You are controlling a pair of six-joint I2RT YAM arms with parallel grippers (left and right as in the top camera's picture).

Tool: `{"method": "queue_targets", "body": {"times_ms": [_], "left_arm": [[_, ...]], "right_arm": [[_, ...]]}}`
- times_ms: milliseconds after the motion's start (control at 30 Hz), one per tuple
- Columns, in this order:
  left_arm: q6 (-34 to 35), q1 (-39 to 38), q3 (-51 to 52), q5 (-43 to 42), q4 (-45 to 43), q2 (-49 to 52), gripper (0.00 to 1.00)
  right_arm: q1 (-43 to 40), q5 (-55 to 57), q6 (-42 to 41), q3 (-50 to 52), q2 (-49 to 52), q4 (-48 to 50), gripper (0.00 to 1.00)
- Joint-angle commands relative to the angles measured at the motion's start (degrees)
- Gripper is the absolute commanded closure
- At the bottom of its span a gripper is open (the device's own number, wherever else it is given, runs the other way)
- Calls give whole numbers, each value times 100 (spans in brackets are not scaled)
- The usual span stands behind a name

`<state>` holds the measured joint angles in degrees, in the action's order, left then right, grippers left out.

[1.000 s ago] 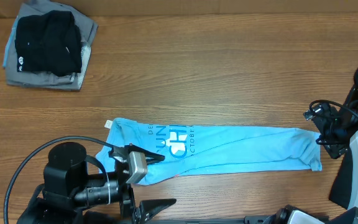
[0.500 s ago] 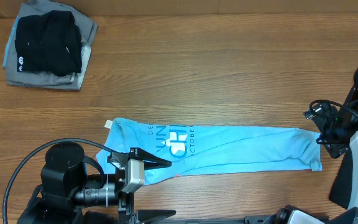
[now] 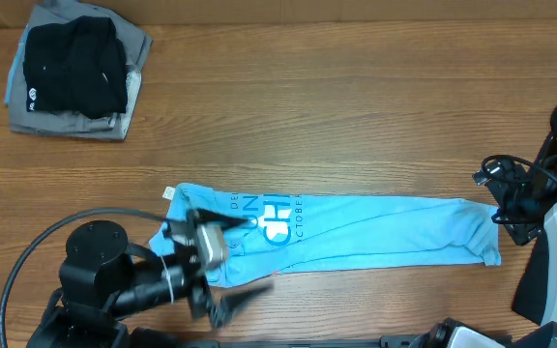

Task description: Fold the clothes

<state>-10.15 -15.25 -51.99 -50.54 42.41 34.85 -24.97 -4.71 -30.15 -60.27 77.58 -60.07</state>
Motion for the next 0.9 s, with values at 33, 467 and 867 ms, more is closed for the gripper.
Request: {"method": "queue_targets", "body": {"times_ms": [33, 467, 867], "left_arm": [[590, 24, 9, 4087, 13, -42, 0], [2155, 24, 9, 7517, 240, -42, 3], [2155, 24, 9, 7949, 238, -42, 3]], "right_arm": [[33, -101, 15, 24, 7, -42, 0], [33, -98, 17, 24, 7, -66, 0], [33, -98, 17, 24, 7, -61, 0]]}}
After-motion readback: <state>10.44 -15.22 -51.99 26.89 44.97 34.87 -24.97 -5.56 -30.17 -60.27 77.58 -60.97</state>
